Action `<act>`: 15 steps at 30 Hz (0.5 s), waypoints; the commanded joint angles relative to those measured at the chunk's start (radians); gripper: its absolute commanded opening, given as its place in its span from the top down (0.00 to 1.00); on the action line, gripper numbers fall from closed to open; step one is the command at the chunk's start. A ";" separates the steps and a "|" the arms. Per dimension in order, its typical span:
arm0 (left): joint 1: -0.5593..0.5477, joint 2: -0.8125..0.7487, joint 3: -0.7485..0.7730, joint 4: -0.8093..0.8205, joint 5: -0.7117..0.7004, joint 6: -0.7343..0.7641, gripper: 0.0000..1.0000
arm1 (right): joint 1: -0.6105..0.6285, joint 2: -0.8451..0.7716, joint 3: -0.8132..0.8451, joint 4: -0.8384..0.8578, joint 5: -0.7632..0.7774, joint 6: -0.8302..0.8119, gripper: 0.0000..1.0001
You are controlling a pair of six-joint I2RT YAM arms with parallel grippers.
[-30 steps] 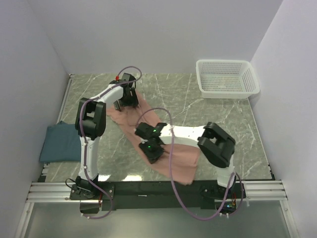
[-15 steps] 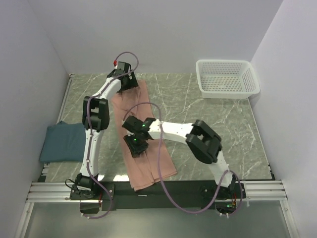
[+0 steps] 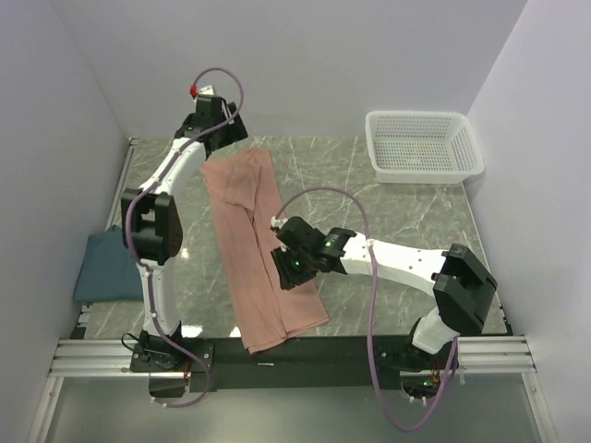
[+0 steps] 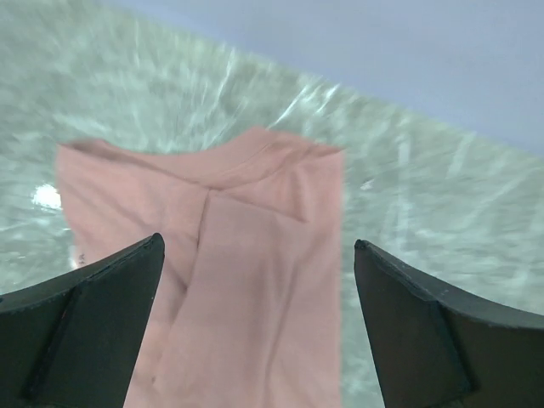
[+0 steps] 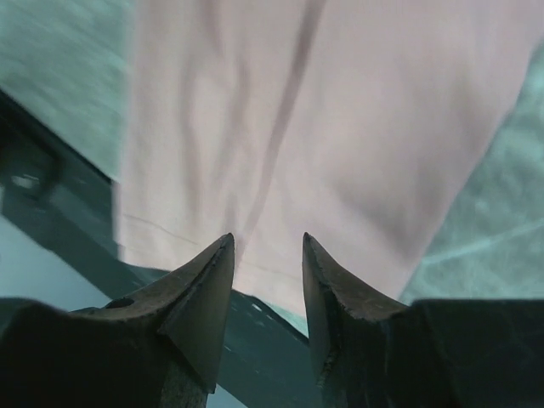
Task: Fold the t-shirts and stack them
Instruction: Fold the tshirt
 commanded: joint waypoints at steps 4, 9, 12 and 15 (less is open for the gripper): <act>-0.047 -0.208 -0.156 -0.045 -0.092 -0.072 0.06 | -0.004 -0.082 -0.153 0.060 0.017 0.075 0.57; -0.093 -0.276 -0.345 -0.059 -0.138 -0.138 0.24 | -0.004 -0.137 -0.220 0.083 0.023 0.095 0.57; -0.112 -0.262 -0.394 -0.029 -0.124 -0.155 0.27 | -0.003 -0.170 -0.239 0.064 0.038 0.102 0.57; -0.130 -0.201 -0.382 -0.036 -0.130 -0.161 0.27 | -0.004 -0.211 -0.263 0.049 0.063 0.110 0.57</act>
